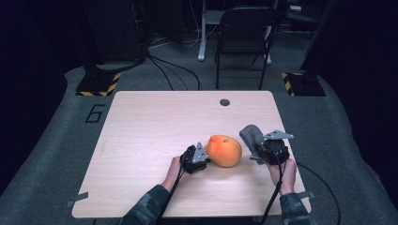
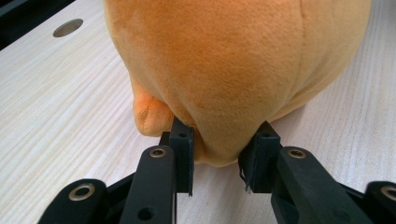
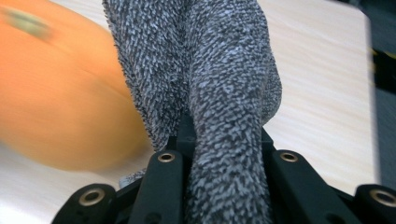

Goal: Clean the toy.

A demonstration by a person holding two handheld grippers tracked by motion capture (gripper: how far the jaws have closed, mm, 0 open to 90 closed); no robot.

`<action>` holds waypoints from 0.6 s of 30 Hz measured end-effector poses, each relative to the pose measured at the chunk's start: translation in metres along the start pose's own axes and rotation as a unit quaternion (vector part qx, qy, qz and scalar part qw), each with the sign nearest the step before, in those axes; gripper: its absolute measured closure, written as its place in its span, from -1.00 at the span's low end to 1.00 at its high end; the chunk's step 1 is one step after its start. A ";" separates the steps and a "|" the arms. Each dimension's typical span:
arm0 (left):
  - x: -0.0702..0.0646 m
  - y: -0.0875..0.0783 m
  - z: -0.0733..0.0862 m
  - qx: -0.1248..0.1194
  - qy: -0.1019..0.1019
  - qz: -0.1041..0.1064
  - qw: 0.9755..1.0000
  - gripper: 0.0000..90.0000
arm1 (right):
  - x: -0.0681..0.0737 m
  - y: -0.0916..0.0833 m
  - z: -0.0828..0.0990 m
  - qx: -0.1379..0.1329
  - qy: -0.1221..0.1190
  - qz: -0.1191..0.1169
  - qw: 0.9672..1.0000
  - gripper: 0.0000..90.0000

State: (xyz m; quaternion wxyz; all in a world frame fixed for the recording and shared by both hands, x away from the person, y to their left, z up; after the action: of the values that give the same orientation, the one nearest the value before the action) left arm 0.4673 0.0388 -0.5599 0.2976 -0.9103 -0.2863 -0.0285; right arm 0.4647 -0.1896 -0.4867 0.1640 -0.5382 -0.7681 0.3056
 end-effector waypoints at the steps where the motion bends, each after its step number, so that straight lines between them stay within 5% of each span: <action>1: 0.000 0.000 0.000 -0.001 0.002 -0.001 1.000 0.56 | -0.006 0.003 0.005 0.006 0.011 -0.002 1.000 0.64; 7: -0.001 0.000 0.000 -0.013 0.001 -0.003 1.000 0.62 | -0.020 0.019 0.024 0.045 0.033 0.010 0.998 0.63; 14: -0.002 -0.005 -0.008 -0.045 -0.048 0.021 0.998 0.70 | -0.025 0.017 0.023 0.041 0.038 0.014 0.998 0.63; 18: -0.007 -0.013 -0.021 -0.063 -0.086 0.047 0.993 0.70 | -0.028 0.015 0.022 0.036 0.042 0.016 0.998 0.63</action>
State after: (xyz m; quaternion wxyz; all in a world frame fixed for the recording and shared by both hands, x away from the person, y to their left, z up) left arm 0.4568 0.0324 -0.5370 0.2154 -0.9386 -0.2655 0.0455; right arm 0.4733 -0.2189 -0.5106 0.2103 -0.5568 -0.7400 0.3133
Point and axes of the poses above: each handheld gripper's, and its own axes: y roughly forward along the jaws, z roughly out of its underside, x roughly to its left, the point moved 8 cm from there along y, roughly forward along the jaws, and after that the axes turned 1 degree about -x, right-handed, at the moved point
